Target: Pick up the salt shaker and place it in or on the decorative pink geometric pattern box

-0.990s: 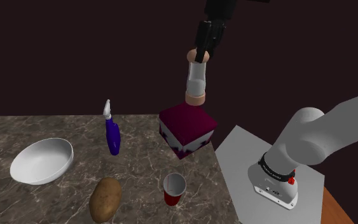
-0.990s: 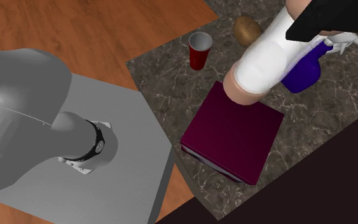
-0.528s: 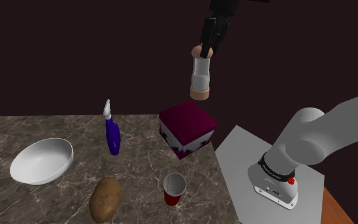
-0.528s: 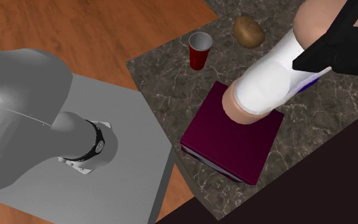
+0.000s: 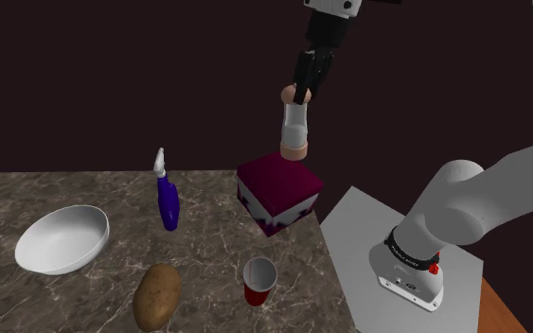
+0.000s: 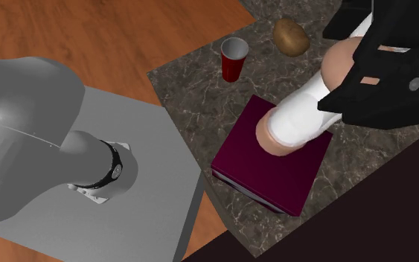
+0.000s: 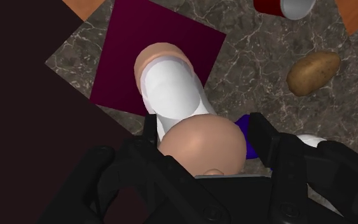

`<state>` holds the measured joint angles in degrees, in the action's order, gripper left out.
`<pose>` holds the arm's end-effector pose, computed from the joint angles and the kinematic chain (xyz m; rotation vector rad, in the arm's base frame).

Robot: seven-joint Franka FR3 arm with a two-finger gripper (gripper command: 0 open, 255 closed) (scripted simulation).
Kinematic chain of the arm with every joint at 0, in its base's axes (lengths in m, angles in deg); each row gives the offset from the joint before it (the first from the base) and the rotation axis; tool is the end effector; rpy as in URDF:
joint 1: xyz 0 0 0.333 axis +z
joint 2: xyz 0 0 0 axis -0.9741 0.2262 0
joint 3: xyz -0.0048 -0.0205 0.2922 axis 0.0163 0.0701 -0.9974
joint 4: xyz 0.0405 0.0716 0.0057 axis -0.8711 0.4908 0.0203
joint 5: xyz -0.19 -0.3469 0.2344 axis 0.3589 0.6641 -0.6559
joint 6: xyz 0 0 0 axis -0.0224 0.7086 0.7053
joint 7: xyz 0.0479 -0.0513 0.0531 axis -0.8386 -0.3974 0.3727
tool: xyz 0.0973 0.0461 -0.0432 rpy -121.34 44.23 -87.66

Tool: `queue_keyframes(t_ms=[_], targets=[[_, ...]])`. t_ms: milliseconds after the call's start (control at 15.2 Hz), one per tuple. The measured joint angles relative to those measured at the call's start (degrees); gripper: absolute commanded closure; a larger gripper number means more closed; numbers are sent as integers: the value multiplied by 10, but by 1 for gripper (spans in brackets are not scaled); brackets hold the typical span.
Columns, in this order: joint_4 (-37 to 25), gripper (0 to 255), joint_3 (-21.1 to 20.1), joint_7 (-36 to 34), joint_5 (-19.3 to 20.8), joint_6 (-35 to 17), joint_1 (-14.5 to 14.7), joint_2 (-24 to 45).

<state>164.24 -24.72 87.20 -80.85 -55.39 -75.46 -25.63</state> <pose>0.4583 0.1166 0.6005 -2.9750 -0.1714 -0.0205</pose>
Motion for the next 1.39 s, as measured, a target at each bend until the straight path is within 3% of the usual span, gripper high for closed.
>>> queue_keyframes(t_ms=[990, 1386], targets=[[133, 255, -10, 17, -11, -112, 4, -20], [136, 255, -11, 18, -11, -117, 4, -19]])
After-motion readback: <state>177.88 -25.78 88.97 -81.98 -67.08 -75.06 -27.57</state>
